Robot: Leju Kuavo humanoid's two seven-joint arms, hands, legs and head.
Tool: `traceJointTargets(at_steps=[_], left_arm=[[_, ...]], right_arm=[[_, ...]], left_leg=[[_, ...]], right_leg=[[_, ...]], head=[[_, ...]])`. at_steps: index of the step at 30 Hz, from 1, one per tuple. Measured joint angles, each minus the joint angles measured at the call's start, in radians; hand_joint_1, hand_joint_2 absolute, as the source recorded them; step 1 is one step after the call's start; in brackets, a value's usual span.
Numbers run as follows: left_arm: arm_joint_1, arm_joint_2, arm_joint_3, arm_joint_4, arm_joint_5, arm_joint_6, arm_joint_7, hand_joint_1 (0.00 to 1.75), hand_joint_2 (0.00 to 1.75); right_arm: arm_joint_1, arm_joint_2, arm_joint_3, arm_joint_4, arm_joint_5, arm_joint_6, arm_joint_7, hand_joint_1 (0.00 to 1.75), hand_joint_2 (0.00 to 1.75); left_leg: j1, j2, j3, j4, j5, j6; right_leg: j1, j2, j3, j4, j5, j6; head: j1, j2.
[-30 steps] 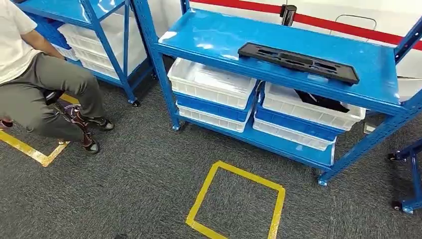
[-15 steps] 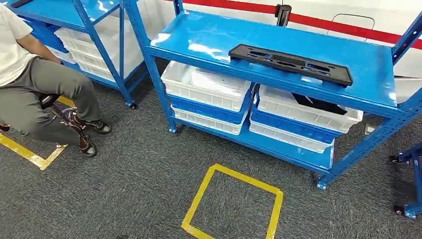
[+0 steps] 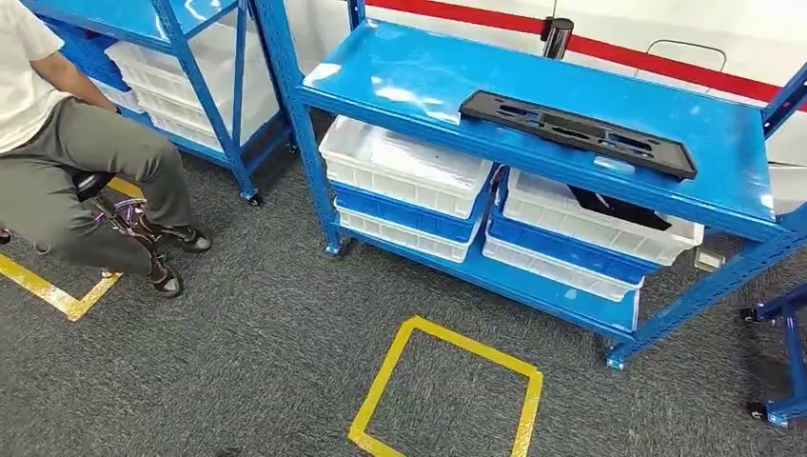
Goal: Take the parts from the cabinet and place them on the table.
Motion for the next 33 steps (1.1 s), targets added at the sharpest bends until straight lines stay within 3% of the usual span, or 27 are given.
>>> traceJointTargets(at_steps=[5,18,19,20,22,24,26,27,28,29,31,32,33], left_arm=[[0.000,-0.003,0.002,0.000,-0.006,0.000,0.002,0.00,0.00],[-0.001,-0.003,0.009,0.000,-0.018,0.002,0.007,0.00,0.00],[-0.001,-0.003,0.009,0.000,-0.020,0.002,0.008,0.00,0.00],[-0.001,0.000,0.009,0.000,-0.022,0.002,0.008,0.00,0.00],[-0.002,0.002,0.009,0.000,-0.024,0.002,0.009,0.00,0.00],[-0.004,-0.002,0.009,0.000,-0.026,0.000,0.010,0.00,0.00],[-0.005,-0.003,0.009,0.000,-0.027,0.000,0.010,0.00,0.00],[-0.005,-0.003,0.009,0.000,-0.027,0.000,0.010,0.00,0.00],[-0.005,-0.003,0.009,0.000,-0.027,0.000,0.010,0.00,0.00],[-0.005,-0.003,0.010,0.000,-0.027,0.000,0.010,0.00,0.00],[-0.005,-0.003,0.010,0.000,-0.027,0.000,0.010,0.00,0.00],[-0.005,-0.003,0.010,0.000,-0.028,-0.002,0.010,0.00,0.00],[-0.005,-0.001,0.010,0.000,-0.028,-0.002,0.010,0.00,0.00]], right_arm=[[0.000,-0.004,-0.011,0.000,0.000,0.000,0.000,0.00,1.75],[-0.001,-0.004,-0.029,0.000,-0.012,-0.010,0.006,0.00,1.75],[-0.001,-0.004,-0.032,0.000,-0.012,-0.010,0.008,0.00,1.75],[-0.001,0.001,-0.035,0.000,-0.013,-0.010,0.008,0.00,1.75],[-0.003,0.003,-0.039,0.000,-0.014,-0.010,0.009,0.00,1.75],[-0.003,-0.001,-0.042,0.000,-0.015,-0.010,0.011,0.00,1.75],[-0.003,-0.001,-0.047,0.000,-0.017,-0.009,0.014,0.00,1.75],[-0.001,0.000,-0.048,0.000,-0.018,-0.008,0.015,0.00,1.75],[0.001,0.000,-0.048,0.000,-0.018,-0.008,0.016,0.00,1.75],[0.002,0.000,-0.049,0.000,-0.018,-0.006,0.016,0.00,1.75],[0.000,-0.003,-0.049,0.000,-0.018,-0.006,0.016,0.00,1.75],[-0.003,-0.003,-0.049,0.000,-0.018,-0.005,0.016,0.00,1.75],[-0.005,0.000,-0.049,0.000,-0.018,-0.003,0.016,0.00,1.75]], left_leg=[[-0.002,0.000,-0.001,0.000,0.000,0.005],[-0.004,0.000,0.002,0.000,-0.003,0.013],[-0.007,0.000,0.000,0.005,-0.006,0.016],[-0.008,0.000,-0.002,0.005,-0.009,0.030],[-0.004,0.000,0.015,-0.025,0.005,0.048],[0.002,0.006,0.033,-0.049,0.018,0.060],[-0.003,0.008,0.032,-0.048,0.014,0.065],[-0.003,0.008,0.032,-0.048,0.013,0.065],[-0.003,0.008,0.033,-0.048,0.012,0.063],[-0.003,0.008,0.035,-0.047,0.011,0.061],[0.002,0.008,0.037,-0.034,0.001,0.046],[0.001,0.012,0.034,-0.019,-0.008,0.034],[-0.008,0.013,0.031,-0.009,-0.022,0.024]], right_leg=[[0.000,0.000,0.011,-0.005,0.003,0.004],[-0.003,0.000,0.005,-0.008,0.003,0.010],[-0.008,0.000,0.008,-0.013,0.005,0.014],[-0.023,0.000,0.016,-0.017,0.008,0.027],[-0.012,0.000,0.022,-0.025,0.010,0.033],[-0.011,0.002,-0.023,0.067,-0.033,0.018],[-0.011,0.004,-0.125,0.250,-0.104,0.001],[-0.012,0.004,-0.160,0.309,-0.116,0.004],[-0.013,0.004,-0.170,0.315,-0.108,0.011],[-0.014,0.004,-0.154,0.273,-0.081,0.022],[-0.021,-0.003,-0.062,0.080,0.000,0.047],[-0.025,-0.023,-0.030,0.012,0.019,0.045],[-0.017,-0.016,-0.031,0.014,0.020,0.036]], head=[[0.000,0.000],[0.000,0.000],[0.000,0.000],[-0.002,0.000],[-0.001,0.000],[0.001,0.000],[0.004,0.000],[0.003,0.000],[0.004,0.000],[0.003,0.000],[0.003,0.000],[0.006,0.000],[0.008,0.000]])
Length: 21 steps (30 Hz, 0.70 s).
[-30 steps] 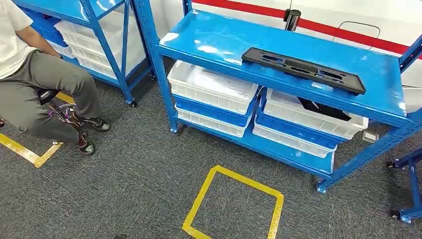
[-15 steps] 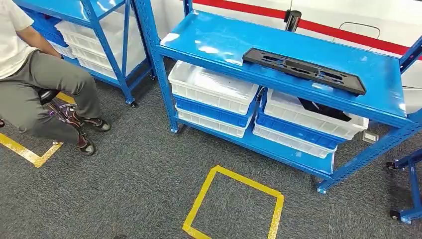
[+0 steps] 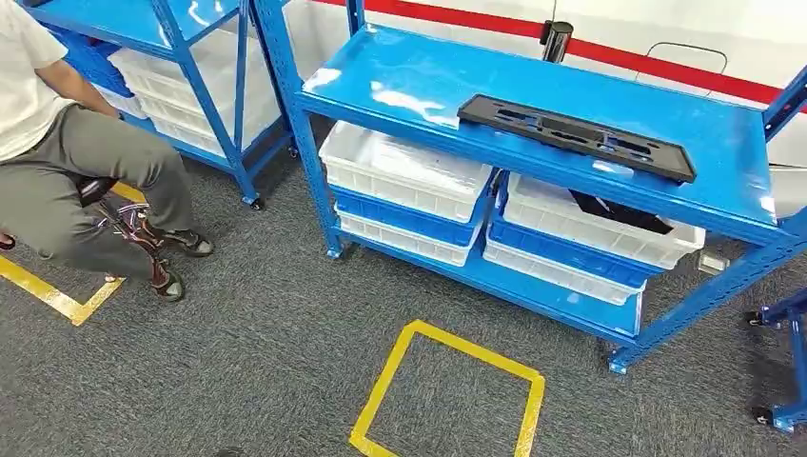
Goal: Take the parts from the cabinet and place them on the table.
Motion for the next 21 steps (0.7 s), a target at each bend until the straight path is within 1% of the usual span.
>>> traceJointTargets(at_steps=[1,3,4,5,6,7,8,9,10,11,12,13,14,15,16,17,18,19,20,21], left_arm=[[0.000,0.001,0.000,0.000,0.000,0.001,0.000,0.00,0.00],[-0.001,0.000,0.002,0.000,0.000,0.001,0.000,0.00,0.00],[-0.001,0.002,0.003,0.000,0.000,0.002,0.000,0.00,0.00],[-0.001,0.001,0.003,0.000,0.000,0.002,0.000,0.00,0.00],[-0.001,0.002,0.003,0.000,0.000,0.002,0.000,0.00,0.00],[-0.001,0.002,0.003,0.000,0.000,0.002,0.000,0.00,0.00],[-0.001,0.003,0.003,0.000,0.000,0.002,0.000,0.00,0.00],[-0.001,0.003,0.003,0.000,0.000,0.002,0.000,0.00,0.00],[0.000,0.002,0.004,0.000,0.000,0.002,0.000,0.00,0.00],[0.000,0.002,0.004,0.000,0.000,0.002,0.000,0.00,0.00],[0.000,0.002,0.004,0.000,-0.001,0.002,0.000,0.00,0.00],[0.000,0.003,0.004,0.000,-0.001,0.002,0.000,0.00,0.00],[-0.001,0.003,0.004,0.000,-0.001,0.002,0.000,0.00,0.00],[-0.001,0.010,0.005,0.000,-0.001,0.002,0.000,0.00,0.00],[-0.001,0.006,0.005,0.000,-0.002,0.002,0.000,0.00,0.00],[-0.002,0.008,0.005,0.000,-0.002,0.003,0.000,0.00,0.00],[-0.002,0.008,0.005,0.000,-0.002,0.003,0.000,0.00,0.00],[-0.002,0.008,0.005,0.000,-0.002,0.003,0.000,0.00,0.00],[-0.002,0.008,0.005,0.000,-0.002,0.002,0.000,0.00,0.00],[-0.002,0.004,0.005,0.000,-0.002,0.002,0.000,0.00,0.00]], right_arm=[[-0.002,0.001,0.000,0.000,0.000,0.001,0.000,0.00,1.75],[-0.001,0.001,0.000,0.000,0.002,0.002,0.000,0.00,1.75],[-0.001,0.004,-0.001,0.000,0.003,0.003,0.000,0.00,1.75],[-0.001,0.003,-0.002,0.000,0.003,0.003,0.000,0.00,1.75],[-0.002,0.003,-0.002,0.000,0.004,0.004,0.000,0.00,1.75],[-0.001,0.003,-0.003,0.000,0.006,0.005,0.000,0.00,1.75],[-0.001,0.003,-0.004,0.000,0.007,0.006,0.000,0.00,1.75],[-0.001,0.003,-0.005,0.000,0.008,0.007,0.000,0.00,1.75],[0.000,0.003,-0.006,0.000,0.008,0.007,0.000,0.00,1.75],[0.000,0.003,-0.006,0.000,0.009,0.010,0.000,0.00,1.75],[-0.001,0.003,-0.007,0.000,0.009,0.010,0.000,0.00,1.75],[-0.003,0.003,-0.007,0.000,0.009,0.010,0.000,0.00,1.75],[-0.003,0.004,-0.007,0.000,0.009,0.010,0.000,0.00,1.75],[-0.002,0.012,-0.007,0.000,0.010,0.010,0.000,0.00,1.75],[-0.004,0.009,-0.007,0.000,0.010,0.010,0.000,0.00,1.75],[-0.003,0.011,-0.007,0.000,0.011,0.010,0.000,0.00,1.75],[-0.002,0.010,-0.008,0.000,0.011,0.011,0.000,0.00,1.75],[-0.001,0.011,-0.008,0.000,0.012,0.011,0.000,0.00,1.75],[-0.001,0.010,-0.008,0.000,0.012,0.011,0.000,0.00,1.75],[-0.002,0.008,-0.008,0.000,0.012,0.010,0.000,0.00,1.75]], left_leg=[[0.001,0.000,0.001,0.001,-0.007,-0.002],[0.005,0.007,0.002,0.002,-0.008,-0.003],[0.012,0.006,0.001,0.012,-0.011,-0.008],[0.015,-0.001,-0.004,0.031,-0.028,-0.018],[0.018,-0.002,-0.026,0.083,-0.064,-0.029],[0.022,-0.002,-0.065,0.163,-0.108,-0.037],[0.025,-0.002,-0.106,0.245,-0.142,-0.043],[0.027,-0.002,-0.141,0.309,-0.162,-0.045],[0.028,-0.002,-0.161,0.333,-0.155,-0.044],[0.029,-0.002,-0.152,0.298,-0.120,-0.040],[0.029,-0.004,-0.122,0.227,-0.075,-0.033],[0.027,-0.009,-0.078,0.133,-0.026,-0.022],[0.023,-0.023,-0.036,0.045,0.012,-0.008],[0.018,-0.037,-0.023,0.014,0.010,0.004],[0.013,-0.028,-0.025,0.010,0.012,0.009],[0.010,-0.027,-0.024,0.010,0.011,0.010],[0.007,-0.024,-0.023,0.009,0.010,0.015],[0.006,-0.023,-0.017,-0.007,0.017,0.024],[0.021,-0.015,-0.003,-0.037,0.038,0.024],[0.015,-0.012,0.001,-0.043,0.040,0.026]], right_leg=[[0.002,0.007,0.006,0.006,0.000,-0.018],[0.005,0.013,0.004,0.006,0.001,-0.029],[-0.009,0.019,0.006,0.005,0.003,-0.033],[-0.006,0.022,0.008,0.005,0.004,-0.039],[-0.005,0.023,0.009,0.005,0.004,-0.044],[-0.004,0.027,0.009,0.005,0.004,-0.044],[-0.003,0.030,0.008,0.005,0.003,-0.045],[-0.002,0.033,0.008,0.005,0.003,-0.045],[-0.001,0.037,0.008,0.005,0.002,-0.046],[0.000,0.042,0.009,0.005,0.002,-0.046],[0.003,0.049,0.012,0.005,0.002,-0.046],[0.004,0.055,0.014,0.005,0.002,-0.046],[0.005,0.060,0.015,0.003,0.002,-0.046],[0.003,0.062,0.016,0.003,0.002,-0.044],[0.006,0.064,0.015,-0.002,0.001,-0.041],[0.004,0.066,0.014,-0.003,0.002,-0.038],[0.004,0.066,0.016,-0.009,0.004,-0.034],[0.010,0.066,0.019,-0.020,0.008,-0.027],[0.015,0.054,0.012,0.000,0.003,-0.028],[0.018,0.041,-0.012,0.037,-0.021,-0.033]], head=[[-0.005,0.000],[-0.007,0.000],[-0.005,0.000],[-0.007,0.000],[-0.012,0.000],[-0.012,0.000],[-0.013,0.000],[-0.012,0.000],[-0.012,0.000],[-0.012,0.000],[-0.013,0.000],[-0.012,0.000],[-0.012,0.000],[-0.008,0.000],[-0.011,0.000],[-0.016,0.000],[-0.013,0.000],[-0.015,0.000],[-0.011,0.000],[-0.010,0.000]])
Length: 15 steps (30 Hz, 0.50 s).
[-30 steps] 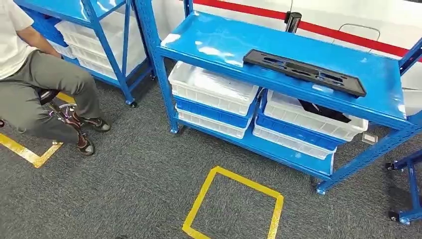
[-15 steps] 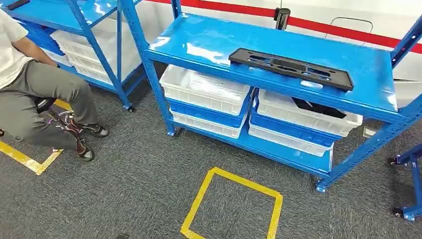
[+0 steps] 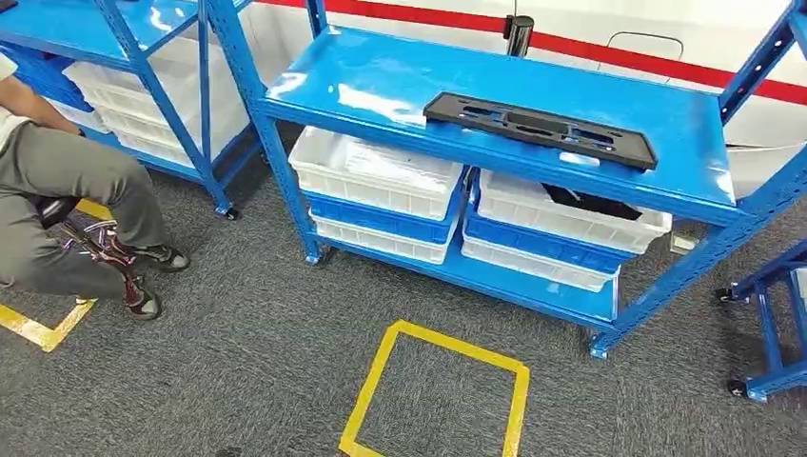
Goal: Take the parts from the cabinet and place them on the table.
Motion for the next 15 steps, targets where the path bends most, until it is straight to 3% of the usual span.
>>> traceJointTargets(at_steps=[2,3,4,5,6,8,9,11,12,13,14,15], left_arm=[[0.000,0.000,0.000,0.000,-0.002,0.000,0.000,0.00,0.00],[0.000,0.000,0.000,0.000,-0.003,0.000,0.000,0.00,0.00],[0.000,0.000,0.000,0.000,-0.003,0.000,0.000,0.00,0.00],[0.000,-0.001,0.000,0.000,-0.005,0.000,0.000,0.00,0.00],[0.000,-0.002,0.000,0.000,-0.005,0.000,0.000,0.00,0.00],[0.000,-0.003,0.000,0.000,-0.007,0.000,0.000,0.00,0.00],[0.000,-0.003,0.000,0.000,-0.007,0.000,0.000,0.00,0.00],[-0.001,-0.003,0.000,0.000,-0.009,0.000,0.000,0.00,0.00],[-0.002,-0.003,0.000,0.000,-0.009,0.000,0.000,0.00,0.00],[-0.002,-0.003,0.000,0.000,-0.010,0.000,0.000,0.00,0.00],[-0.002,0.002,0.000,0.000,-0.010,0.000,0.000,0.00,0.00],[-0.001,-0.001,0.000,0.001,-0.010,-0.001,0.000,0.00,0.00]], right_arm=[[-0.001,0.000,-0.002,0.000,0.000,0.000,0.000,0.00,1.75],[-0.001,-0.002,-0.004,0.000,0.000,0.000,0.000,0.00,1.75],[0.001,-0.002,-0.006,0.000,0.000,0.000,0.000,0.00,1.75],[0.003,-0.003,-0.006,0.000,0.000,0.000,0.000,0.00,1.75],[0.005,-0.005,-0.007,0.000,-0.002,0.000,0.001,0.00,1.75],[0.002,-0.008,-0.008,0.000,-0.003,0.000,0.001,0.00,1.75],[-0.001,-0.007,-0.008,0.000,-0.003,0.000,0.001,0.00,1.75],[-0.003,-0.007,-0.008,0.000,-0.003,0.000,0.002,0.00,1.75],[-0.004,-0.007,-0.008,0.000,-0.003,0.000,0.001,0.00,1.75],[-0.003,-0.007,-0.009,0.000,-0.003,0.000,0.001,0.00,1.75],[-0.003,-0.002,-0.009,0.000,-0.003,0.000,0.001,0.00,1.75],[-0.002,-0.004,-0.009,0.000,-0.002,0.000,-0.001,0.00,1.75]], left_leg=[[-0.005,0.009,-0.002,0.001,0.001,0.004],[-0.008,0.014,-0.004,0.001,0.001,0.004],[-0.010,0.017,-0.005,0.002,0.001,0.004],[-0.010,0.019,-0.005,0.002,0.000,0.003],[-0.011,0.023,-0.005,0.004,0.000,0.002],[-0.011,0.030,-0.005,0.015,-0.006,-0.007],[-0.017,0.034,-0.005,0.025,-0.014,-0.015],[-0.020,0.037,-0.001,0.028,-0.035,-0.026],[-0.019,0.040,0.000,0.028,-0.036,-0.028],[-0.019,0.045,0.001,0.030,-0.037,-0.029],[-0.014,0.042,-0.002,0.043,-0.041,-0.033],[-0.010,0.026,-0.011,0.074,-0.071,-0.045]], right_leg=[[-0.003,-0.006,-0.080,0.163,-0.076,-0.014],[-0.005,-0.007,-0.119,0.239,-0.103,-0.014],[-0.005,-0.007,-0.141,0.281,-0.109,-0.007],[-0.005,-0.008,-0.136,0.266,-0.095,0.001],[-0.005,-0.010,-0.102,0.199,-0.063,0.014],[-0.005,-0.034,0.009,-0.010,0.007,0.030],[-0.004,-0.060,0.023,-0.044,0.017,0.015],[-0.001,-0.042,0.025,-0.052,0.016,-0.001],[0.002,-0.039,0.025,-0.052,0.015,-0.004],[-0.002,-0.035,0.026,-0.053,0.017,-0.008],[-0.022,-0.028,0.041,-0.055,0.025,-0.017],[-0.021,-0.022,0.038,-0.055,0.027,-0.023]], head=[[0.002,0.000],[0.002,0.000],[0.003,0.000],[0.002,0.000],[0.003,0.000],[0.003,0.000],[0.001,0.000],[-0.001,0.000],[0.000,0.000],[-0.001,0.000],[0.002,0.000],[-0.005,0.000]])
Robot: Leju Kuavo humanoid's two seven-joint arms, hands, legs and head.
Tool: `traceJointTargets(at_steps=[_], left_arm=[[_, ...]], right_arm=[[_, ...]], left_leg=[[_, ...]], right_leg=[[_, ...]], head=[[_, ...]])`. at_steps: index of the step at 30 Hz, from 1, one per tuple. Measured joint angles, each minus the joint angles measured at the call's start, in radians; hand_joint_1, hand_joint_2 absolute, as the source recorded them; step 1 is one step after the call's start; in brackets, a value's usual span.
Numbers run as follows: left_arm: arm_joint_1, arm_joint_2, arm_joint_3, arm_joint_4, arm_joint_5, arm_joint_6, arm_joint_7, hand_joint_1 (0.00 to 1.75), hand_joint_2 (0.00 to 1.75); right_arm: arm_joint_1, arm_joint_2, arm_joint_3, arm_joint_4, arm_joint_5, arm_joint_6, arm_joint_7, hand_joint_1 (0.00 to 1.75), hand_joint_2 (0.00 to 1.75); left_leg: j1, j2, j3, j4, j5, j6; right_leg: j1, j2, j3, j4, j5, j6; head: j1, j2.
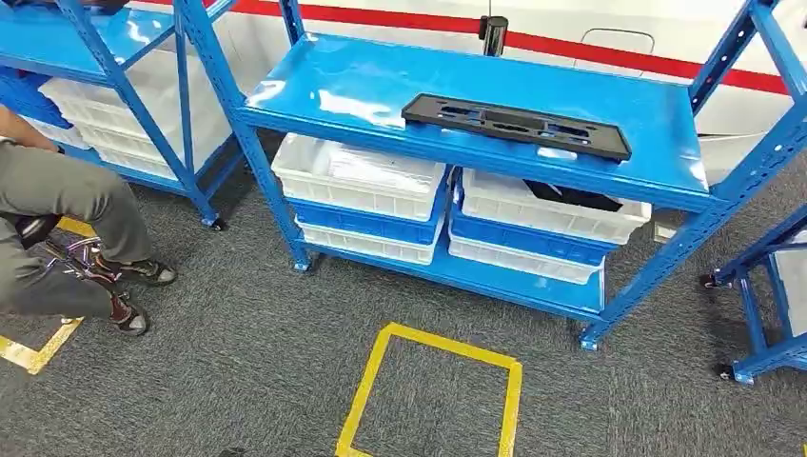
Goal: Take the parts from the cabinet and place them on the table.
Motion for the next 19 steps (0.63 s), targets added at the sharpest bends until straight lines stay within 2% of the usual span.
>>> traceJointTargets(at_steps=[1,2,3,4,5,6,8,9,10,12,13,14,15,16,18,19], left_arm=[[0.000,0.000,0.000,0.000,0.000,0.000,0.000,0.00,0.00],[0.000,0.002,0.000,0.000,0.000,0.000,0.000,0.00,0.00],[0.000,0.002,0.000,0.000,0.000,0.000,0.000,0.00,0.00],[0.000,0.002,0.000,0.000,0.000,0.000,0.000,0.00,0.00],[0.000,0.002,0.000,0.000,0.000,0.000,0.000,0.00,0.00],[0.000,0.002,0.001,0.000,0.000,0.000,0.000,0.00,0.00],[-0.001,0.003,0.002,0.000,0.000,0.000,0.000,0.00,0.00],[-0.001,0.003,0.003,0.000,0.000,0.000,0.000,0.00,0.00],[-0.003,0.003,0.005,0.000,0.000,0.000,0.000,0.00,0.00],[-0.008,0.003,0.008,0.000,-0.001,0.000,0.001,0.00,0.00],[-0.009,0.003,0.009,0.000,-0.001,0.000,0.001,0.00,0.00],[-0.011,0.003,0.010,0.000,-0.002,0.000,0.001,0.00,0.00],[-0.011,-0.001,0.010,0.000,-0.003,0.000,0.001,0.00,0.00],[-0.011,-0.002,0.011,0.000,-0.005,0.000,0.001,0.00,0.00],[-0.011,-0.002,0.014,0.000,-0.006,0.000,0.001,0.00,0.00],[-0.011,-0.002,0.015,0.000,-0.006,0.000,0.001,0.00,0.00]], right_arm=[[0.000,-0.001,0.000,0.000,0.003,0.000,-0.002,0.00,1.75],[0.000,0.000,0.000,0.000,0.004,0.000,-0.007,0.00,1.75],[0.000,0.000,0.000,0.000,0.005,0.000,-0.010,0.00,1.75],[0.000,0.000,0.000,0.000,0.005,0.000,-0.011,0.00,1.75],[0.001,-0.001,0.000,0.000,0.005,-0.001,-0.011,0.00,1.75],[0.000,-0.001,0.000,0.000,0.006,-0.002,-0.011,0.00,1.75],[-0.001,0.000,0.000,0.000,0.007,-0.003,-0.014,0.00,1.75],[-0.001,0.000,0.000,0.000,0.007,-0.004,-0.015,0.00,1.75],[-0.002,0.000,0.000,0.000,0.007,-0.004,-0.016,0.00,1.75],[0.001,0.000,-0.001,0.000,0.008,-0.004,-0.016,0.00,1.75],[0.003,0.000,-0.002,0.000,0.007,-0.004,-0.016,0.00,1.75],[0.003,0.000,-0.004,0.000,0.007,-0.003,-0.016,0.00,1.75],[0.002,-0.002,-0.005,0.000,0.008,0.002,-0.018,0.00,1.75],[-0.001,-0.003,-0.005,0.000,0.010,0.002,-0.019,0.00,1.75],[-0.003,-0.003,-0.006,0.000,0.014,0.002,-0.019,0.00,1.75],[-0.002,-0.003,-0.006,0.000,0.014,0.001,-0.019,0.00,1.75]], left_leg=[[0.008,-0.011,-0.027,0.071,-0.051,-0.012],[0.015,-0.015,-0.065,0.159,-0.097,-0.021],[0.020,-0.015,-0.101,0.235,-0.129,-0.027],[0.025,-0.015,-0.127,0.283,-0.138,-0.032],[0.029,-0.015,-0.129,0.277,-0.120,-0.033],[0.033,-0.015,-0.110,0.227,-0.081,-0.033],[0.036,-0.026,-0.021,0.027,0.028,-0.025],[0.036,-0.050,0.004,-0.038,0.045,-0.020],[0.027,-0.043,-0.001,-0.032,0.047,-0.016],[0.023,-0.039,-0.006,-0.030,0.045,-0.007],[0.020,-0.038,-0.005,-0.031,0.046,0.000],[0.019,-0.033,0.003,-0.053,0.058,0.011],[0.025,-0.024,0.013,-0.069,0.068,0.018],[0.023,-0.021,0.013,-0.074,0.069,0.024],[0.016,-0.008,0.011,-0.073,0.068,0.028],[0.011,-0.001,0.009,-0.072,0.068,0.030]], right_leg=[[0.000,0.002,0.002,0.001,0.002,-0.002],[0.001,0.008,0.001,0.001,0.002,-0.002],[0.001,0.015,0.001,0.002,0.002,-0.002],[0.001,0.021,0.001,0.002,0.001,-0.002],[0.001,0.029,0.002,0.002,0.001,-0.002],[0.001,0.037,0.004,0.002,-0.001,0.001],[0.000,0.052,0.012,0.001,-0.004,0.004],[-0.001,0.056,0.009,0.000,-0.004,0.005],[0.008,0.059,0.007,0.000,-0.004,0.014],[0.003,0.060,0.003,-0.002,-0.005,0.026],[0.002,0.061,0.005,-0.009,-0.002,0.035],[0.013,0.061,-0.002,-0.013,-0.003,0.044],[0.009,0.036,-0.006,0.014,-0.014,0.041],[0.013,0.025,-0.034,0.068,-0.044,0.033],[0.012,0.018,-0.117,0.228,-0.112,0.015],[0.013,0.017,-0.154,0.302,-0.134,0.014]], head=[[-0.006,0.000],[-0.005,0.000],[-0.006,0.000],[-0.005,0.000],[-0.005,0.000],[-0.005,0.000],[-0.005,0.000],[-0.005,0.000],[-0.004,0.000],[-0.004,0.000],[-0.005,0.000],[-0.004,0.000],[0.000,0.000],[0.002,0.000],[0.007,0.000],[0.006,0.000]])
